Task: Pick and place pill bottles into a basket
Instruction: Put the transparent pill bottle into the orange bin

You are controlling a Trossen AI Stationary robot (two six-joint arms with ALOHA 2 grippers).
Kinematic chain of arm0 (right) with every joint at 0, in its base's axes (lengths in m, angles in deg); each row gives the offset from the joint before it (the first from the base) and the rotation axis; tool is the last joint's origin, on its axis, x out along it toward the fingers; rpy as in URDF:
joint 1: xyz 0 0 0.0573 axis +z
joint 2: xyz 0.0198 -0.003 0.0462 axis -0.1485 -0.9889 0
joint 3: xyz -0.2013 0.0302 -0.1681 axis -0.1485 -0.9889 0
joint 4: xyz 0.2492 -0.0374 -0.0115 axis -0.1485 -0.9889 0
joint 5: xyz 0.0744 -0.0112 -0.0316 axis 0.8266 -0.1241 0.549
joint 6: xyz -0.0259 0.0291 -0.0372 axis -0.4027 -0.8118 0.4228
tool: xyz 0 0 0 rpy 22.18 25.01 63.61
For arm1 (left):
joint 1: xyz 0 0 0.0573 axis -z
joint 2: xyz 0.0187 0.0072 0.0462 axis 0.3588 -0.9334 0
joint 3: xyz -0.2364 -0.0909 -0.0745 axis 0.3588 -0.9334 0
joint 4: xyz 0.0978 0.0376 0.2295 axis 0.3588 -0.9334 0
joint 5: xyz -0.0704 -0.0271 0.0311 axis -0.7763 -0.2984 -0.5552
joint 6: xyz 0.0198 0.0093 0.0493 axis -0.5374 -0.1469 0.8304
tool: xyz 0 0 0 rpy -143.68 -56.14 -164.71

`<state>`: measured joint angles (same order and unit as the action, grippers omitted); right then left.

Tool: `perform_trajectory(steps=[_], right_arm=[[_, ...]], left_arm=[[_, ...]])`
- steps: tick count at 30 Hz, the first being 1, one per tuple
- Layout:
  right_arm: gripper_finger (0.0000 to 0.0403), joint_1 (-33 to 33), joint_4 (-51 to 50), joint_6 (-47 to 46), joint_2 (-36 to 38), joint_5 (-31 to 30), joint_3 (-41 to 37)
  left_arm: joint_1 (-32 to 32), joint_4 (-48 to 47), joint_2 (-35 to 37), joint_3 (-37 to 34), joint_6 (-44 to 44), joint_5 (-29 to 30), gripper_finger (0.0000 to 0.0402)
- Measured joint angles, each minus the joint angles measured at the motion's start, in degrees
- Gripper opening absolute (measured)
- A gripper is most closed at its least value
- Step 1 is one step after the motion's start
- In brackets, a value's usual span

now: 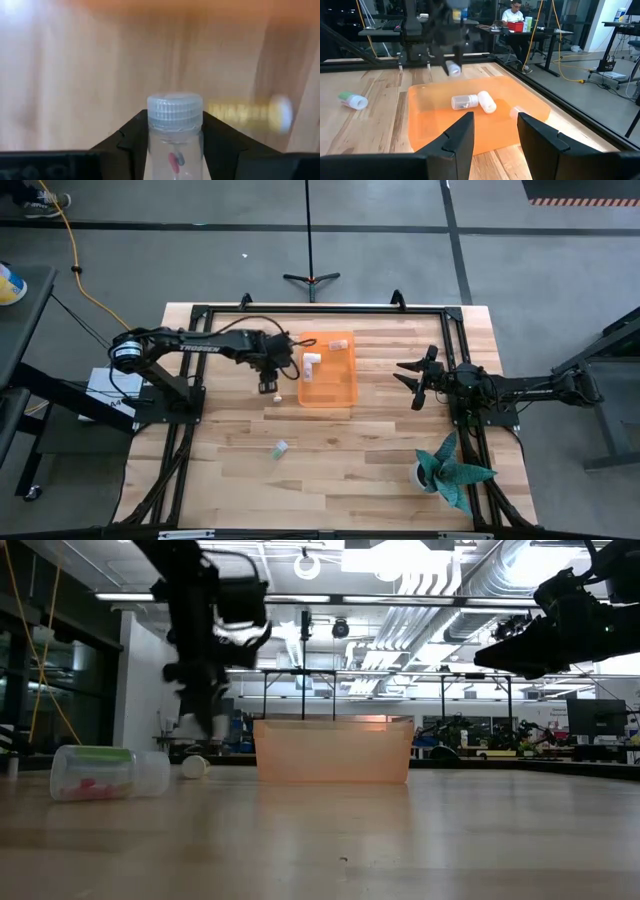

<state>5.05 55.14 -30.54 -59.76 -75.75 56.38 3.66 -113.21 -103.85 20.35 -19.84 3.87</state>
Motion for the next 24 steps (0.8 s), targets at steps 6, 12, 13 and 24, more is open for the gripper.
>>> perform_trajectory(steps=[6, 12, 13, 24], right_arm=[[0.0142, 0.0, 0.0, -0.2, 0.0, 0.0, 0.0], [0.0142, 0.0, 0.0, -0.1, 0.0, 0.0, 0.0], [0.0142, 0.0, 0.0, -0.1, 0.0, 0.0, 0.0], [0.0142, 0.0, -0.5, -0.1, 0.0, 0.1, 0.0]], left_arm=[[0.1, 9.5, 0.0, 5.9, 7.9, -8.2, 0.0182], [0.3, 31.1, -0.6, 5.5, 9.1, -24.2, 0.019], [0.7, 33.9, -1.3, 5.3, 9.1, -26.6, 0.0193], [1.6, 53.9, -15.1, 4.8, 4.6, -34.2, 0.0188]])
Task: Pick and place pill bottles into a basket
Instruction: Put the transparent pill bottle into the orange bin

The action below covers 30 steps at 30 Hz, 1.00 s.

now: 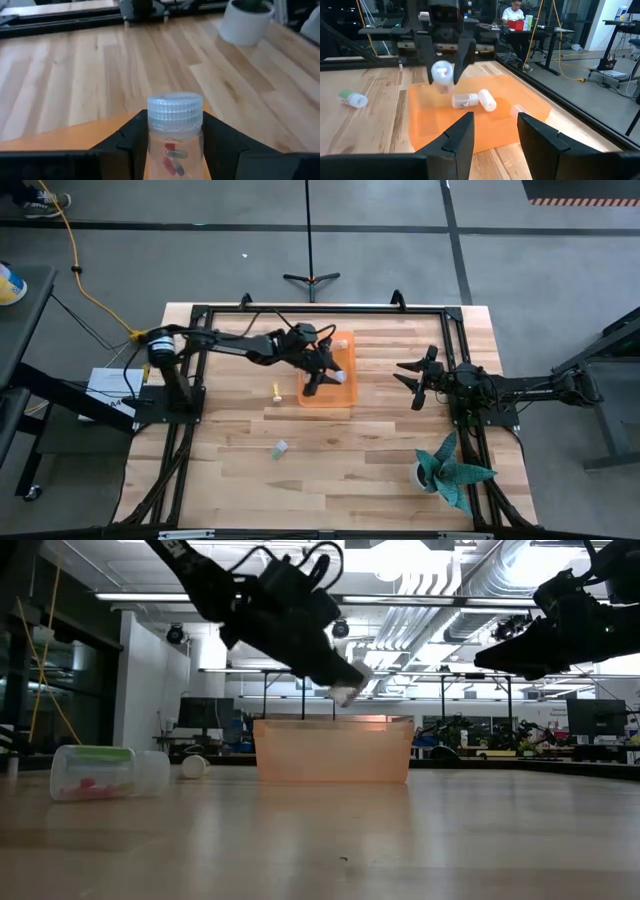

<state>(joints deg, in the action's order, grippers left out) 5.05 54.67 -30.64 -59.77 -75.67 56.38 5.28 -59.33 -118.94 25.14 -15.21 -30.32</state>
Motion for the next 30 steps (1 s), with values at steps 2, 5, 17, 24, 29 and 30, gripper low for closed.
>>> perform_trajectory(steps=[2, 5, 17, 24, 29, 30], right_arm=[[0.0142, 0.0, -0.1, 0.0, 0.0, 0.0, 0.0], [0.0142, 0.0, -0.4, -0.1, 0.0, 0.0, 0.0], [0.0142, 0.0, -0.4, -0.1, 0.0, -0.1, 0.0], [0.0142, 0.0, -0.4, -0.1, 0.0, -0.1, 0.0], [0.0142, 0.0, -0.4, -1.1, 0.0, -0.1, 0.0], [0.0142, 0.0, -0.4, -1.1, 0.0, -0.1, 0.0]], left_arm=[[0.0, 2.4, -1.7, 0.1, -1.5, -0.9, 0.0196], [0.0, 1.6, -2.9, 0.1, -2.3, -0.6, 0.0198], [0.0, -19.4, -3.2, 0.1, -13.7, 3.1, 0.0204], [0.4, -26.7, -3.2, 0.3, -13.3, 9.1, 0.019], [0.4, -26.1, -3.2, 0.4, -12.2, 10.4, 0.0214], [0.4, -26.1, -3.2, 0.4, -12.1, 10.4, 0.0225]])
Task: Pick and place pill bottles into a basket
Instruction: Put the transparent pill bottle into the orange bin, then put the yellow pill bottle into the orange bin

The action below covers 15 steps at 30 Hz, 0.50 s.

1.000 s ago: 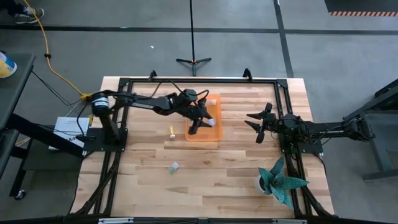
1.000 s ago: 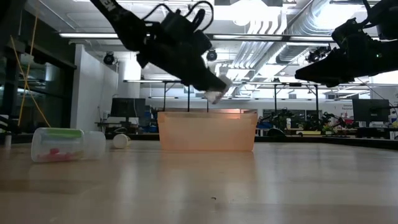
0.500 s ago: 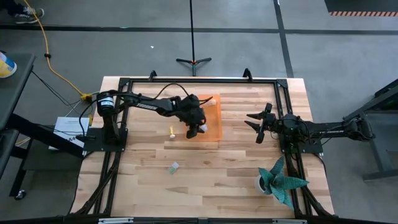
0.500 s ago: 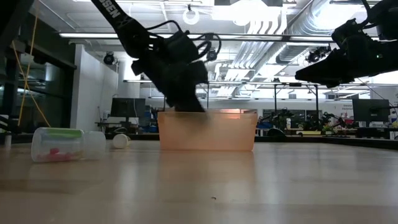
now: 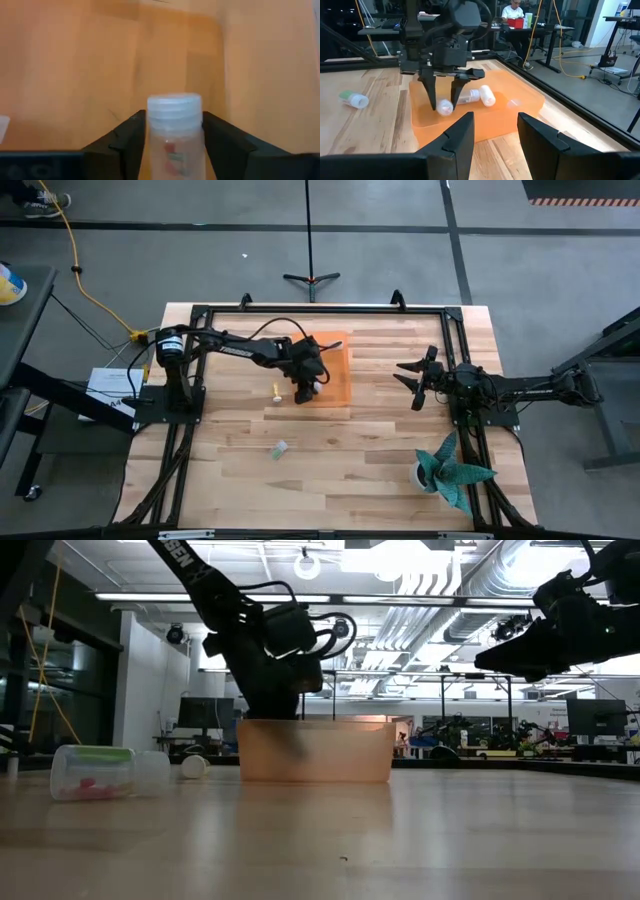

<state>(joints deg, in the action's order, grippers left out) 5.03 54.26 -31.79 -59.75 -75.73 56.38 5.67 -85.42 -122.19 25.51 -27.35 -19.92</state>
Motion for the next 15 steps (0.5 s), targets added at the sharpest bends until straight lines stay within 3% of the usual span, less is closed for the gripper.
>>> perform_trajectory(steps=[7, 12, 15], right_arm=[[0.0142, 0.0, -0.1, -0.2, 0.0, 0.0, 0.0], [0.0142, 0.0, -0.4, -1.3, 0.0, 0.0, 0.0], [0.0142, 0.0, -1.0, -1.3, 0.0, 0.0, 0.0]], left_arm=[[0.0, -5.2, 0.9, 3.7, 6.1, 0.0, 0.0298], [0.9, -26.3, 1.6, 14.0, 12.9, 2.3, 0.0317], [2.4, -37.6, 1.6, 19.0, 11.1, 6.5, 0.0311]])
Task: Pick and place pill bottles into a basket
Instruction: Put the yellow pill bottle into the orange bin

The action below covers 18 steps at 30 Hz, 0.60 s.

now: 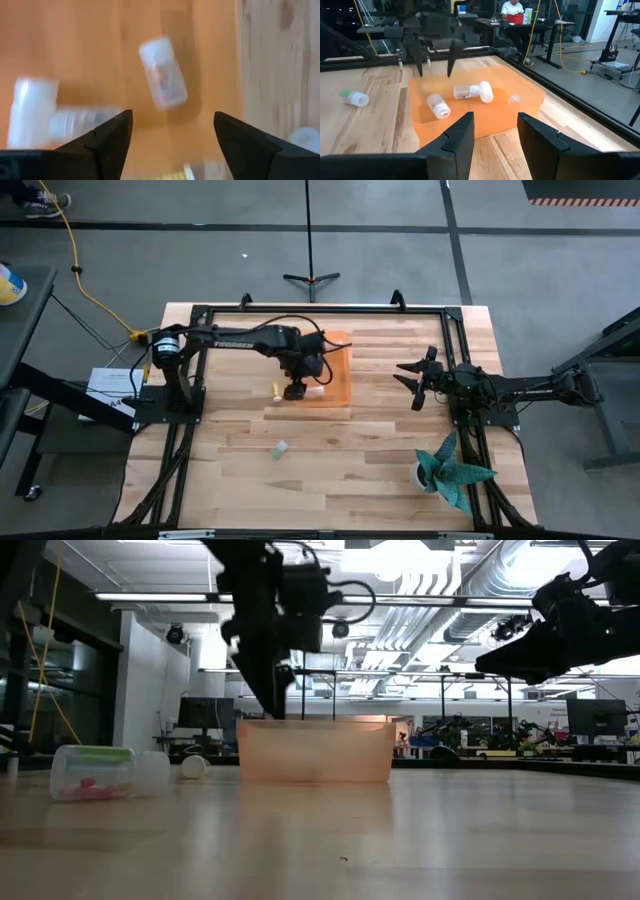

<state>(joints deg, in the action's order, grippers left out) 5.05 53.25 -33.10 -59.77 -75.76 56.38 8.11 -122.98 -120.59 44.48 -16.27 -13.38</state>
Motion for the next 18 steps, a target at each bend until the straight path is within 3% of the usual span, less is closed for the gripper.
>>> perform_trajectory(steps=[7, 18], right_arm=[[0.0142, 0.0, -0.3, 0.0, 0.0, -0.2, 0.0], [0.0142, 0.0, -0.8, -6.4, 0.0, -0.2, 0.0]], left_arm=[[3.0, -12.8, 0.0, 3.1, -19.1, 13.0, 0.0281], [2.8, -20.8, -0.1, 1.7, -54.2, 16.6, 0.0246]])
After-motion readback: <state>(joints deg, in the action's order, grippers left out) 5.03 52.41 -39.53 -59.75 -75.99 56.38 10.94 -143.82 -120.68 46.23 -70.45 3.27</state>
